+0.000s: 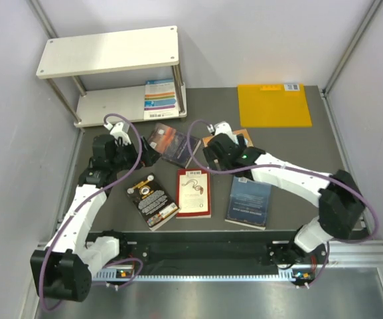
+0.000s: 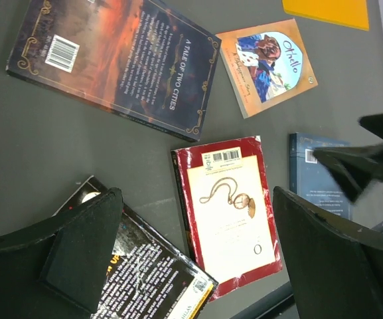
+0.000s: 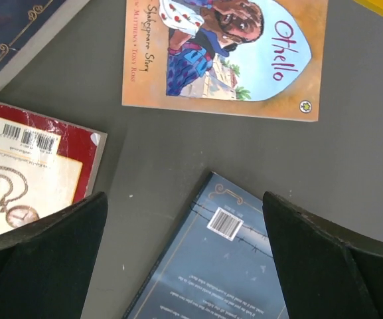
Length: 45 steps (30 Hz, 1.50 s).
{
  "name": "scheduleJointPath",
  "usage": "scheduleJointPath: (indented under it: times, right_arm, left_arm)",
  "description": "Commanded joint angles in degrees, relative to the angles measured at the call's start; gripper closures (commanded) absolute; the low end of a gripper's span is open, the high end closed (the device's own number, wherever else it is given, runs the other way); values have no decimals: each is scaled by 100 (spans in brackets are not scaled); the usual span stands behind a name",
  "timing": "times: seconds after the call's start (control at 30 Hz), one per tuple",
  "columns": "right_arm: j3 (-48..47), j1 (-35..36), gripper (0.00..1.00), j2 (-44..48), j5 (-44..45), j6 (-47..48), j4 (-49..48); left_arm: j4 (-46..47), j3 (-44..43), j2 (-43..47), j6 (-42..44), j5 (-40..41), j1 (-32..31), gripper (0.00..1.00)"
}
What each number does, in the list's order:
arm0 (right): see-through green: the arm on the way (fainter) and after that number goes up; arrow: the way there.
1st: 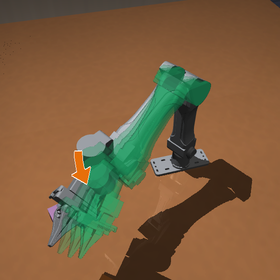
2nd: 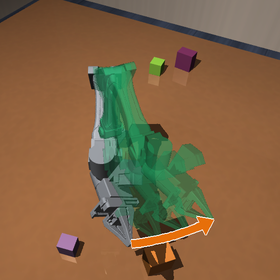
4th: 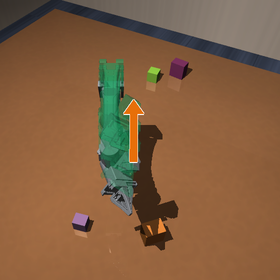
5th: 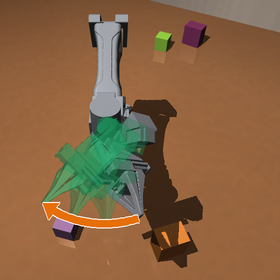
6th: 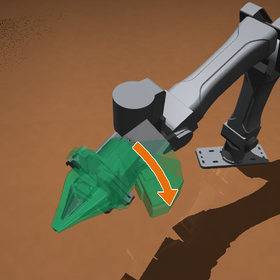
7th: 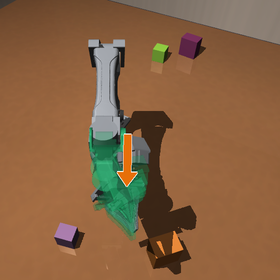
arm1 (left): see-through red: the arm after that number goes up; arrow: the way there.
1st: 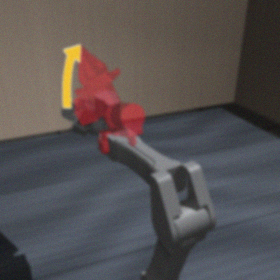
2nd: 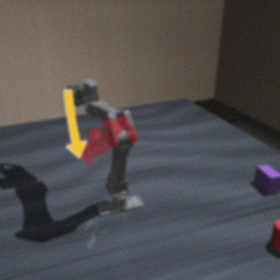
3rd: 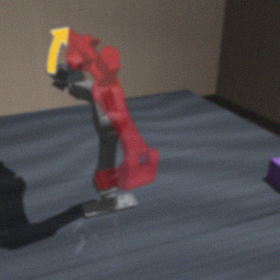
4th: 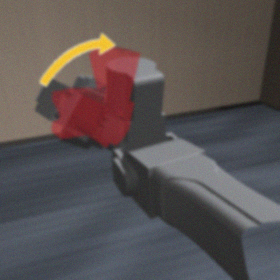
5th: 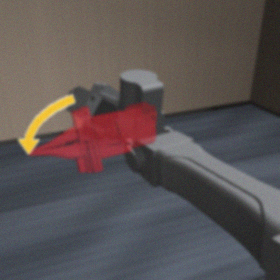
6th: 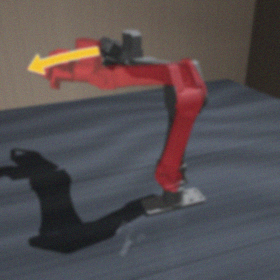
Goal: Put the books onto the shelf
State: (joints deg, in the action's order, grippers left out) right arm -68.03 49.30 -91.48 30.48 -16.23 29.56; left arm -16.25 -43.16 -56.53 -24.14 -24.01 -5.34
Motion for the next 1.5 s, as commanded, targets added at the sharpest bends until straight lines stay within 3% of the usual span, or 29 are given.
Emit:
scheduleJointPath:
  times: [0.0, 0.13, 0.3, 0.6, 0.77, 0.9, 1.03, 1.13, 1.17, 1.2, 1.27, 1.3, 1.33, 1.47]
  right_arm:
    - [587, -253, 0, 1351, -252, -73, -1002]
    - [826, -745, 0, 1967, -850, -319, -1198]
    - [993, -843, 0, 2284, -1070, -495, -1505]
    - [774, -834, 0, 1968, -1693, -556, -1313]
    - [782, -834, 0, 1695, -1940, -583, -1330]
    - [809, -834, 0, 1634, -2054, -565, -1225]
    - [905, -843, 0, 1537, -2256, -802, -1163]
    - [1011, -834, 0, 1397, -2537, -1013, -1146]
    - [1098, -843, 0, 1370, -2616, -1118, -1241]
    - [1151, -852, 0, 1326, -2756, -1189, -1286]
    - [1300, -878, 0, 1186, -2915, -1399, -1426]
    - [1362, -913, 0, 1159, -3177, -1470, -1505]
    - [1441, -931, 0, 1089, -3293, -1549, -1706]
    - [1950, -1062, 1, 948, -3961, -2058, -2454]
  left_arm:
    - [210, -44, -24, -64, 169, 25, 1]
    - [61, -149, -173, 23, 186, 25, 1]
    - [-317, -439, -350, 6, 442, 25, 1]
    - [-256, -395, -569, 94, -253, 16, 1]
    - [-571, -650, -1034, 208, -17, -98, 1]
    - [-923, -983, -1202, 567, 519, -572, 1]
    - [-1195, -1239, -1430, 744, 1284, -1572, 5]
    - [-1231, -1327, -1764, 665, 1417, -1934, 30]
    - [-1240, -1344, -1965, 648, 1373, -1979, 47]
    - [-1258, -1362, -2071, 587, 1355, -2031, 56]
    - [-1267, -1362, -2353, 490, 1346, -2155, 64]
    - [-1258, -1353, -2458, 411, 1364, -2190, 85]
    - [-1275, -1353, -2642, 367, 1381, -2216, 98]
    - [-1293, -1397, -3047, 103, 1303, -2243, 100]
